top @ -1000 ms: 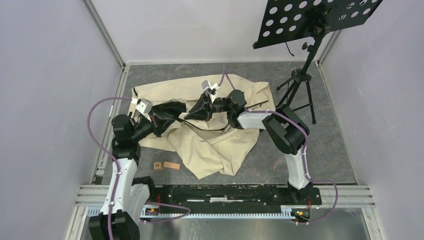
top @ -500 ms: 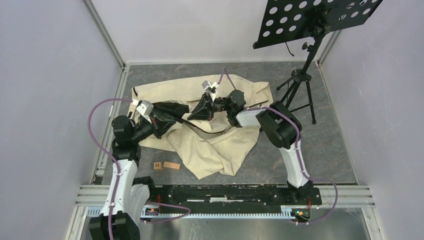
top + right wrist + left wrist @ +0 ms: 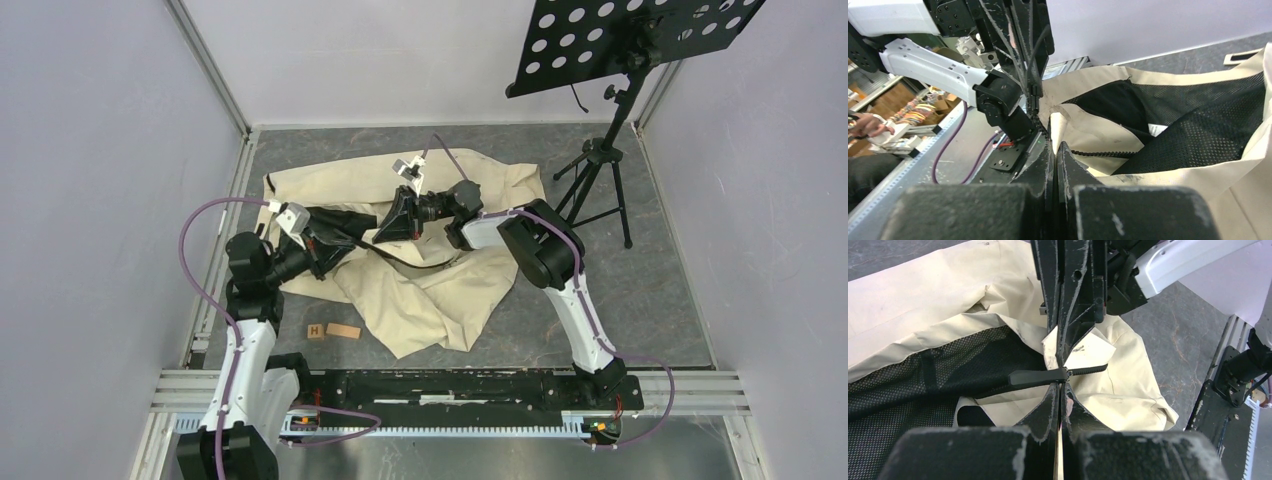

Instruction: Zip up the jacket

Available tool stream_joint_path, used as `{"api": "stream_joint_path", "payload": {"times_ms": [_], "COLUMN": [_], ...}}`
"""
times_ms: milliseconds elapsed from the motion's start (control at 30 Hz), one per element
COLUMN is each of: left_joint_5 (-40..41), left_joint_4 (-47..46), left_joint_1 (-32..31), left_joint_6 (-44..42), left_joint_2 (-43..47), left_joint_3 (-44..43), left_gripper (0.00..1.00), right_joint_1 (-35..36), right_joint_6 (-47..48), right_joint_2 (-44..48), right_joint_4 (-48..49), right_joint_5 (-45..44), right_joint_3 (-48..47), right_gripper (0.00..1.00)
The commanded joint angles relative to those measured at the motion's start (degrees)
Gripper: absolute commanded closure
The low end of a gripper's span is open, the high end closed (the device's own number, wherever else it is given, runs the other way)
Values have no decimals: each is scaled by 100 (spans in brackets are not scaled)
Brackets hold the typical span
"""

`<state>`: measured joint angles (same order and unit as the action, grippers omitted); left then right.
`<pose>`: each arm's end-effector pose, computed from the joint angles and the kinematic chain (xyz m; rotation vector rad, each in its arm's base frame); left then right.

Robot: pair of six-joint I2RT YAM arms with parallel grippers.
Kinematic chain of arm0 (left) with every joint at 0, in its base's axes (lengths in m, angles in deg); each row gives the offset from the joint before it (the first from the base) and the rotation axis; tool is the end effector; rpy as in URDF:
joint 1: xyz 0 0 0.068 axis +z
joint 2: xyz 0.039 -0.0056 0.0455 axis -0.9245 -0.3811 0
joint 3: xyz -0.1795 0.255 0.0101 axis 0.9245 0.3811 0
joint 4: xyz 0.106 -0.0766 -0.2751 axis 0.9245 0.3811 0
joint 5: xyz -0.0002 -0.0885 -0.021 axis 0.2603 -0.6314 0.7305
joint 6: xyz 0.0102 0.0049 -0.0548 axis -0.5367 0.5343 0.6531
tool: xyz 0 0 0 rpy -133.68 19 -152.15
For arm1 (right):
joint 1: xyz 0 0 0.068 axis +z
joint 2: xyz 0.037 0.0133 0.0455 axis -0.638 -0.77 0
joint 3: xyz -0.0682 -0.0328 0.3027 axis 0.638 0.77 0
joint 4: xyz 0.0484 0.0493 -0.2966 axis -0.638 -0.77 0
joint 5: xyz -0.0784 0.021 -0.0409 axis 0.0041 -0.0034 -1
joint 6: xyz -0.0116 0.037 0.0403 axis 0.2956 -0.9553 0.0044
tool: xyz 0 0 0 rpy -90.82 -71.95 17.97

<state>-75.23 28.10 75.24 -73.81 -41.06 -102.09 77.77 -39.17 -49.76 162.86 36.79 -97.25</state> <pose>0.1875 -0.0079 0.2684 0.5416 1.6514 -0.8585 0.3931 0.3547 0.1815 -1.1413 1.3032 1.9359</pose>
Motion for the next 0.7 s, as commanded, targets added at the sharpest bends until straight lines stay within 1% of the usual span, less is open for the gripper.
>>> {"api": "stream_joint_path", "payload": {"times_ms": [0, 167, 233, 367, 533, 667], "left_joint_5": [-252, -261, -269, -325, -349, -348], "left_joint_4": [-313, -313, -250, 179, 171, 21], "left_joint_1": [-56, -87, -87, -96, -105, -105], "left_joint_6": [-249, -249, -441, -881, -1037, -928], "left_joint_2": [80, 63, 31, -115, -185, -149], "left_joint_3": [25, 27, -24, -218, -210, -155], "left_gripper": [98, 98, 98, 98, 98, 98], "right_joint_1": [-18, -118, -169, -158, -144, -40], "right_joint_6": [-603, -663, -690, -861, -930, -919], "right_joint_2": [-85, 55, 150, 210, 194, 213], "right_joint_4": [2185, 2326, 2421, 2747, 2833, 2829], "right_joint_5": [145, 68, 120, 255, 293, 374], "right_joint_3": [-261, -125, -27, 43, 20, -29], "right_gripper": [100, 100, 100, 100, 100, 100]}}
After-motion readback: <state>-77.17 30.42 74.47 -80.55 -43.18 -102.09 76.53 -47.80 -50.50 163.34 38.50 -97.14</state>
